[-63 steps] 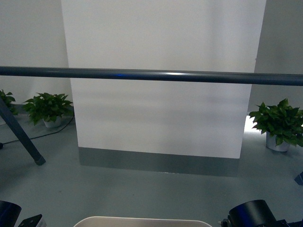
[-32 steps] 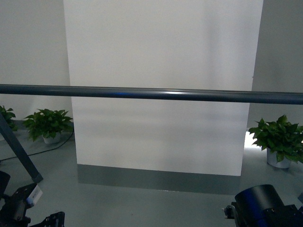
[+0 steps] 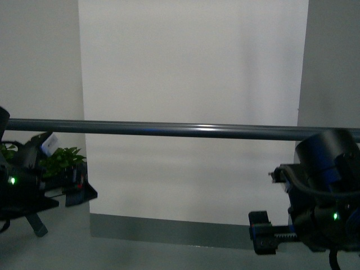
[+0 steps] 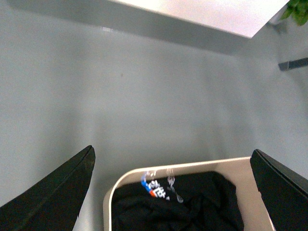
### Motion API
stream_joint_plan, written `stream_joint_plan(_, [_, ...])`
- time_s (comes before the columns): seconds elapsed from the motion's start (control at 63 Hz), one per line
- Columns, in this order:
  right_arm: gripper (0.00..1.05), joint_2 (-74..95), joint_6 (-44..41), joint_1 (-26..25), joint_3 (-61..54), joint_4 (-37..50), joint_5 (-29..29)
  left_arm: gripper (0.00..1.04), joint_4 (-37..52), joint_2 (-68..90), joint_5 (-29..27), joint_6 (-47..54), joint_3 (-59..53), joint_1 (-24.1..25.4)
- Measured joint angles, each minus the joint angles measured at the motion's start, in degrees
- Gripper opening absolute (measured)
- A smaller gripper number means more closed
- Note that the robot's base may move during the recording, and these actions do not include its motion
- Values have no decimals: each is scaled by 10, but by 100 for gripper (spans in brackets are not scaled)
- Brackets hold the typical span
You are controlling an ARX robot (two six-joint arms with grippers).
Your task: Move hamper under clothes hanger
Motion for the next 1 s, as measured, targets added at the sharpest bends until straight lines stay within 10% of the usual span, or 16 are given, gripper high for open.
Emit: stream_joint_plan(1.0, [97,-391,-154,34,-9,91,176,98,-69,-248,19,64,26,-1])
